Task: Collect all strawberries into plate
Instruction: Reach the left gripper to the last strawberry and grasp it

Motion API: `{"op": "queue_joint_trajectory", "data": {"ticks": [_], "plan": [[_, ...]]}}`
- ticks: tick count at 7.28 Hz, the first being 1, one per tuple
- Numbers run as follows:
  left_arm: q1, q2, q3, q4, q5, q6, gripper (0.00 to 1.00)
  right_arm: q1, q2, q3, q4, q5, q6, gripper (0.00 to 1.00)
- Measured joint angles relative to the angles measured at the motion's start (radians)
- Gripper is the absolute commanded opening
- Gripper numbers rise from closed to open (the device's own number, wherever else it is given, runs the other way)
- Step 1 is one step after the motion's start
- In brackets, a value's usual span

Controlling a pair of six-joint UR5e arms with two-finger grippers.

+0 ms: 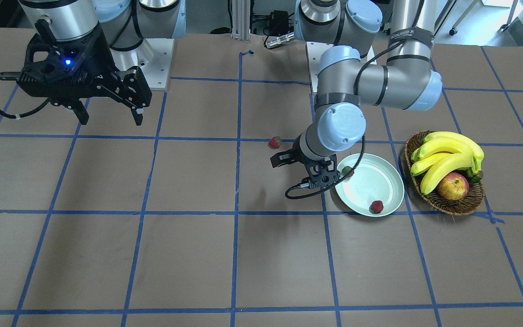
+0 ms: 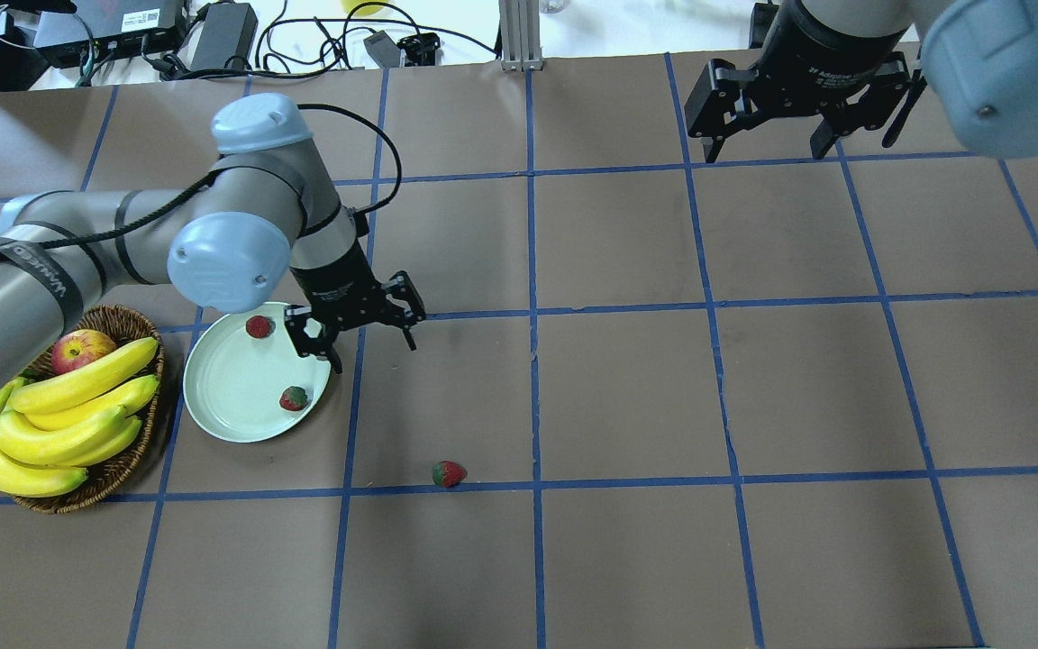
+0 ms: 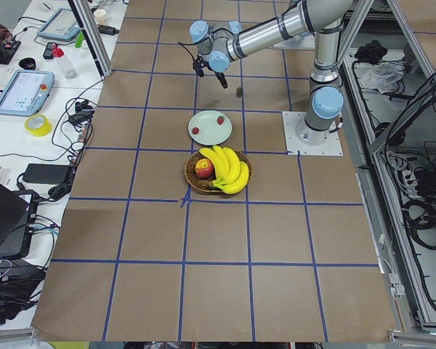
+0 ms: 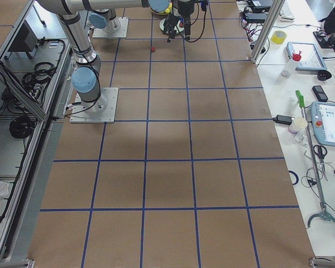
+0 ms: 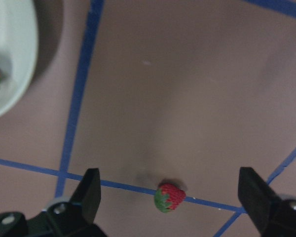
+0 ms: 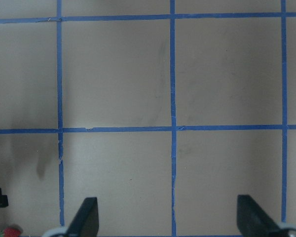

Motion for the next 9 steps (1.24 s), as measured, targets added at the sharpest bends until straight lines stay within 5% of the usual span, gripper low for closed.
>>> {"op": "queue_joint_trajectory", "data": {"ticks": [8, 9], "plan": [[-0.079, -0.009, -0.144, 0.108, 0.043, 0.038, 1.0, 0.002, 0.0, 0.003, -0.002, 0.002, 0.0, 1.0], [-0.08, -0.01, -0.145, 0.106, 0.048, 0.054, 0.9, 0.002, -0.001, 0.004, -0.001, 0.003, 0.001, 1.0]]}}
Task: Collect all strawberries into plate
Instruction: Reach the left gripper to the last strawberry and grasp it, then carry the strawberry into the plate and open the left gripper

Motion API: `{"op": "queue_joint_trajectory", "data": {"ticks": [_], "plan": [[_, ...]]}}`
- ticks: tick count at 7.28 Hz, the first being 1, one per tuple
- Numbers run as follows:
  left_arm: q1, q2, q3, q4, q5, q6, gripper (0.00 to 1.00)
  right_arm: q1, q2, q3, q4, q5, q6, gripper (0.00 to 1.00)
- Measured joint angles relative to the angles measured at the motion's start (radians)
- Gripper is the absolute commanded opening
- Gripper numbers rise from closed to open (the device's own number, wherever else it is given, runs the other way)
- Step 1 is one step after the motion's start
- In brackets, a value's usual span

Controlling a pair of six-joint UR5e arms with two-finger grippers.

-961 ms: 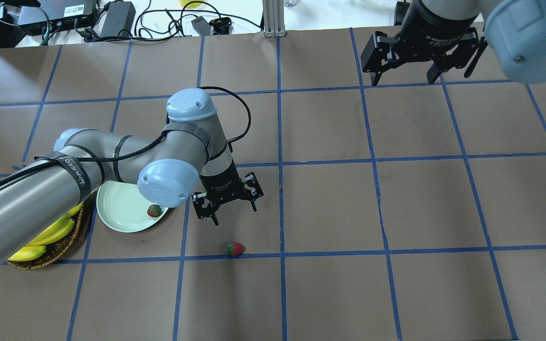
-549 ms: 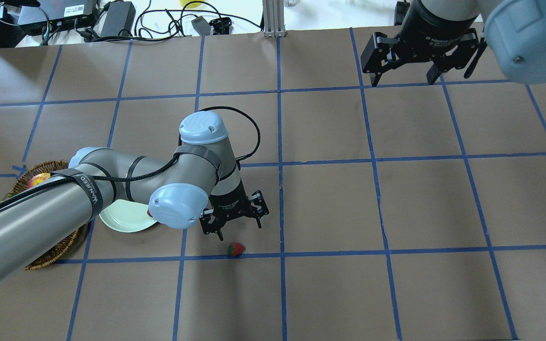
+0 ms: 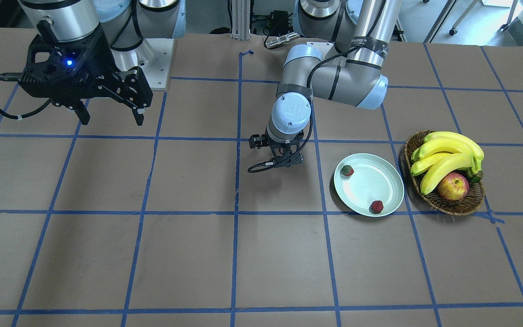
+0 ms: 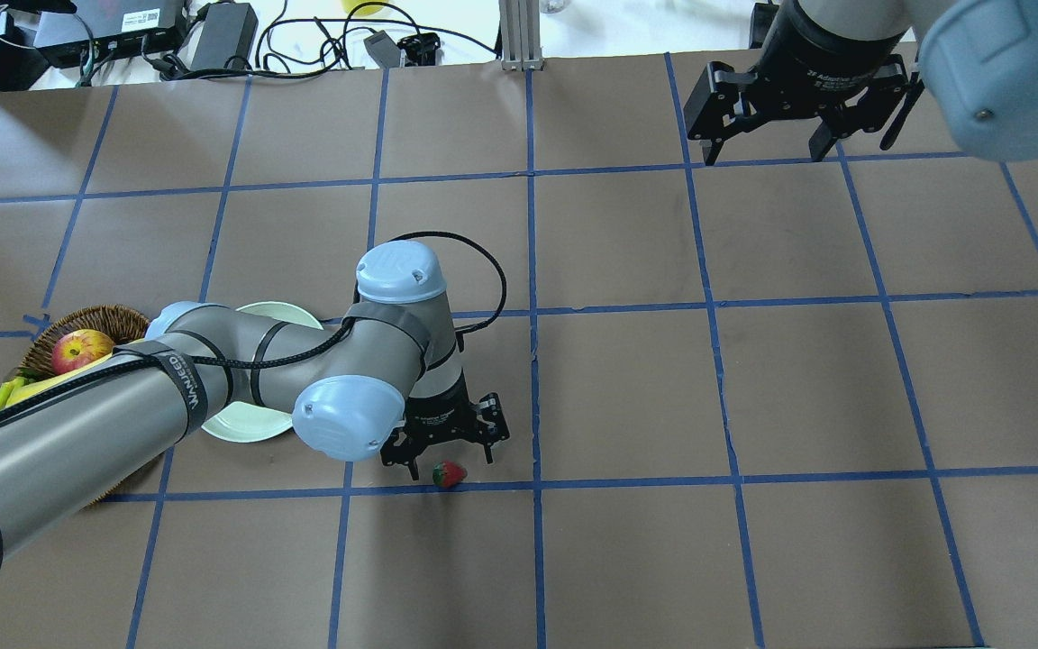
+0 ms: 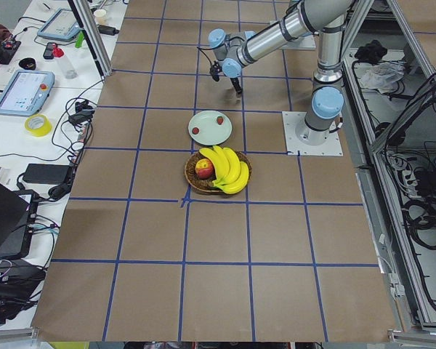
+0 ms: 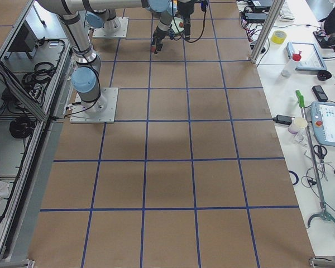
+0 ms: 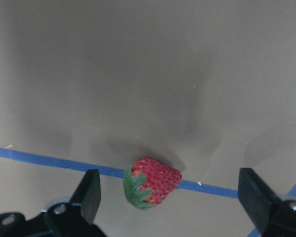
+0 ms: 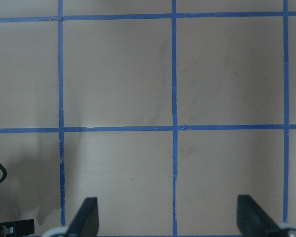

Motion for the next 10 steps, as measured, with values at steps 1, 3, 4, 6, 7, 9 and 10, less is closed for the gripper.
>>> {"op": "queue_joint_trajectory", "data": {"ticks": [1, 3, 4, 6, 7, 9, 10], "plan": [[0.0, -0.001, 0.0, -0.004, 0.002, 0.012, 0.14, 0.0, 0.0, 0.0, 0.001, 0.001, 0.0, 1.0], [0.001, -0.001, 0.006, -0.005, -0.004, 0.023, 0.0, -0.001, 0.0, 0.0, 0.0, 0.001, -0.001, 1.0], [0.002, -0.001, 0.008, -0.004, -0.006, 0.025, 0.0, -0.001, 0.0, 0.0, 0.0, 0.001, -0.001, 1.0], [0.003, -0.001, 0.009, -0.001, -0.008, 0.022, 0.0, -0.001, 0.001, 0.0, 0.0, 0.001, -0.001, 1.0], [0.004, 0.0, 0.013, 0.002, -0.008, 0.024, 0.0, -0.001, 0.001, 0.0, -0.001, 0.001, -0.001, 1.0], [0.017, 0.008, 0.065, -0.005, 0.0, 0.046, 0.0, -0.002, 0.001, 0.0, 0.0, 0.001, -0.001, 1.0], [0.04, 0.009, 0.116, -0.038, 0.004, 0.083, 0.0, -0.002, 0.001, 0.0, 0.0, 0.001, -0.001, 1.0]]}}
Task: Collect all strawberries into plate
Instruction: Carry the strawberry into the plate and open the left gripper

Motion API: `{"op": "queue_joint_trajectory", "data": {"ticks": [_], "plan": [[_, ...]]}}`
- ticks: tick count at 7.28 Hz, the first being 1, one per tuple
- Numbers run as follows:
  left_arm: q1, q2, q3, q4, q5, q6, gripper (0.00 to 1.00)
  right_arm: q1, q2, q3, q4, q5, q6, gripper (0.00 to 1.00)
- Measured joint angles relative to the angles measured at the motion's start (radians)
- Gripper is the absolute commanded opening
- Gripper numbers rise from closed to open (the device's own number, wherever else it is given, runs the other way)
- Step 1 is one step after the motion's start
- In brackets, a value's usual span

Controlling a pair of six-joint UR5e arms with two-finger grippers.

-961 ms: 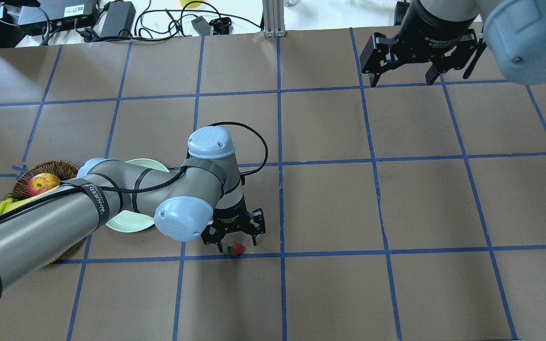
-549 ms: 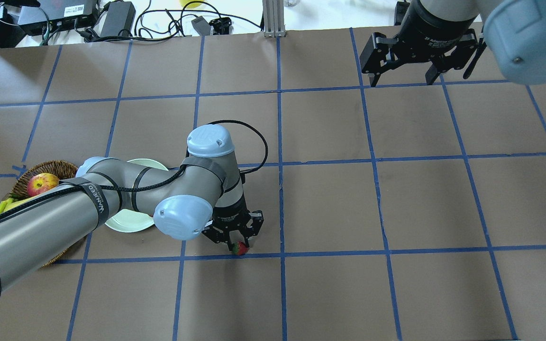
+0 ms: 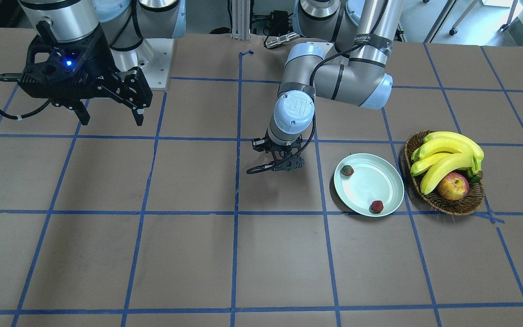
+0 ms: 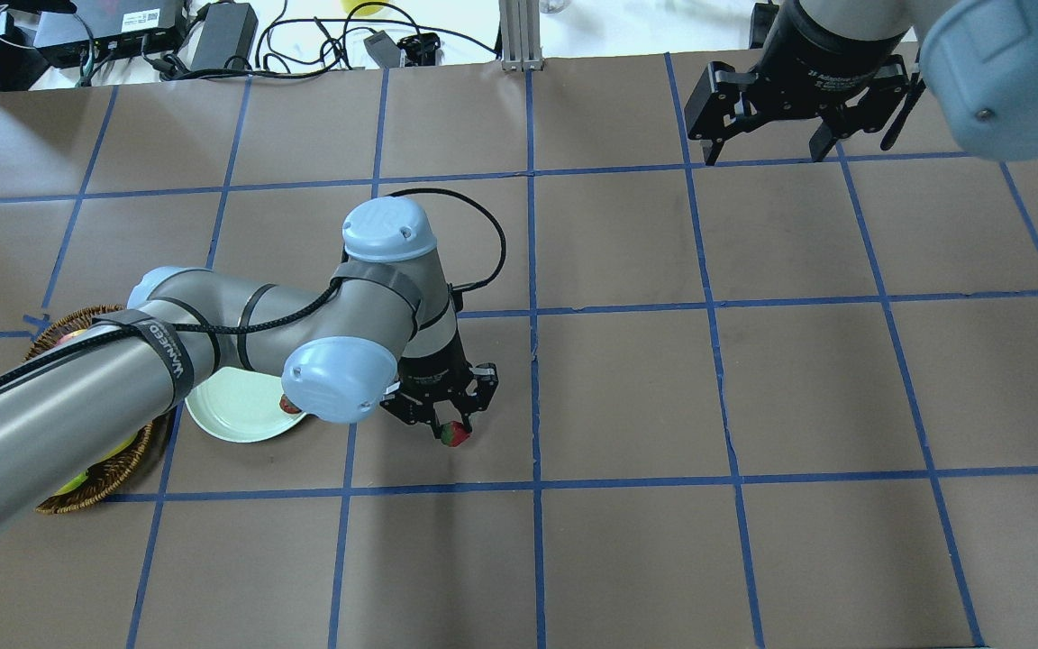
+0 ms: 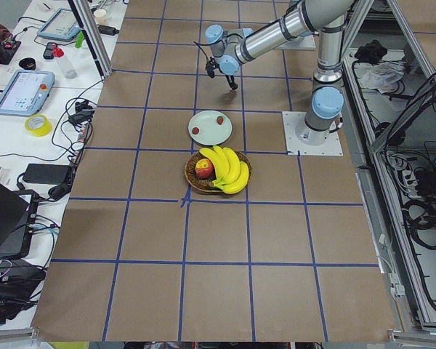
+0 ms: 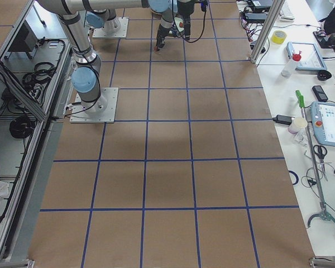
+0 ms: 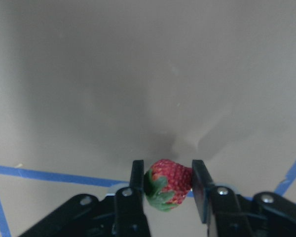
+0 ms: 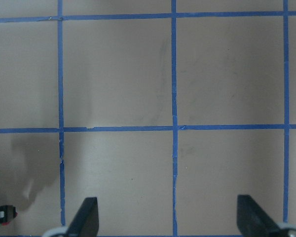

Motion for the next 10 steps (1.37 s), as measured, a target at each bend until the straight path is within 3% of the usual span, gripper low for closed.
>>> {"op": "queue_joint_trajectory", "data": {"ticks": [3, 5, 6, 7, 10], "plan": [[0.197, 0.007, 0.132, -0.09, 0.102, 0.223, 0.0, 0.001, 0.0, 0.0, -0.001, 0.0, 0.0, 1.0], [0.34, 0.006, 0.139, -0.103, 0.183, 0.413, 0.0, 0.001, 0.0, 0.0, -0.001, 0.0, 0.0, 1.0], [0.397, 0.002, 0.128, -0.111, 0.204, 0.481, 0.05, 0.001, 0.0, 0.0, -0.002, 0.001, 0.0, 1.0], [0.434, -0.007, 0.121, -0.116, 0.213, 0.516, 0.99, 0.002, 0.0, 0.0, -0.003, 0.002, 0.0, 1.0], [0.457, 0.009, 0.124, -0.138, 0.214, 0.523, 1.0, 0.003, 0.0, 0.001, -0.002, 0.003, -0.001, 1.0]]}}
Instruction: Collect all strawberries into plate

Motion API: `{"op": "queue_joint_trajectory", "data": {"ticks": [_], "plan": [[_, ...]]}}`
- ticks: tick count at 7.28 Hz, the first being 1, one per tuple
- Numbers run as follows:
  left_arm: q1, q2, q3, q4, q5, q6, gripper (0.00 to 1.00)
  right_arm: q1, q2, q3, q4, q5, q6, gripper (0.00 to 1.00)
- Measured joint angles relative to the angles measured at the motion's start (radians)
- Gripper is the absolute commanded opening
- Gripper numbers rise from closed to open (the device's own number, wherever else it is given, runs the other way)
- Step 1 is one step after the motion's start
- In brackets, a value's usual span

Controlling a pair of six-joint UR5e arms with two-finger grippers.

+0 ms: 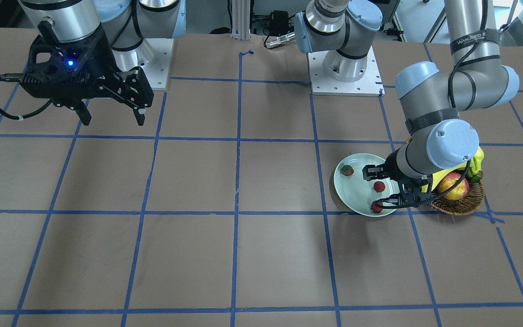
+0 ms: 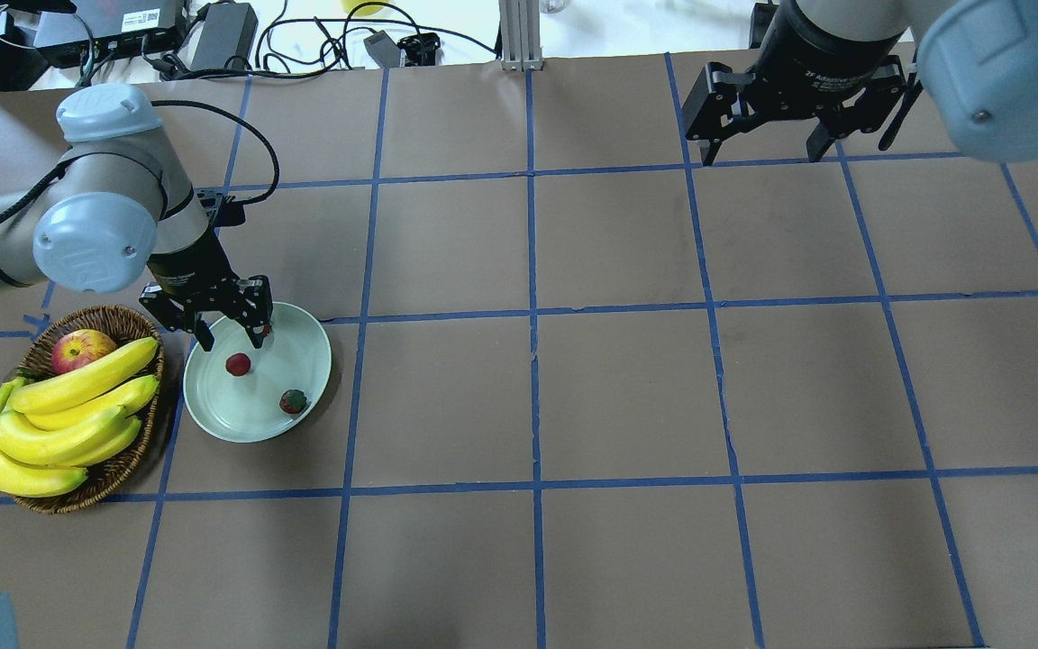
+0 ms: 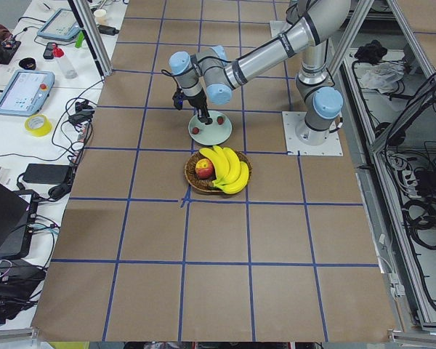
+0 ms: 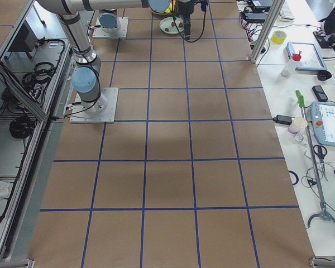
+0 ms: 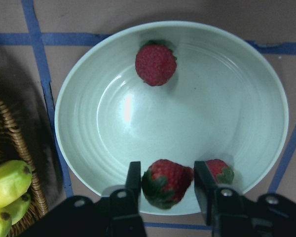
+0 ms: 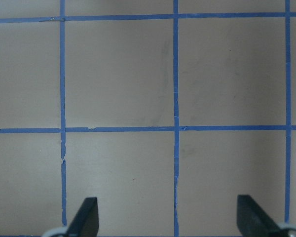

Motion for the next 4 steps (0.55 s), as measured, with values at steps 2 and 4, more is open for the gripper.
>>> {"op": "queue_joint_trajectory", "data": {"ticks": [2, 4], "plan": [[-0.006, 0.031, 0.051, -0.017, 0.0, -0.003, 1.0, 0.0, 0.0, 0.0, 0.0, 0.0, 0.0, 1.0], [-0.023, 0.087, 0.183, -0.127, -0.006, -0.011, 1.0, 0.0, 0.0, 0.0, -0.001, 0.0, -0.001, 1.0]]}}
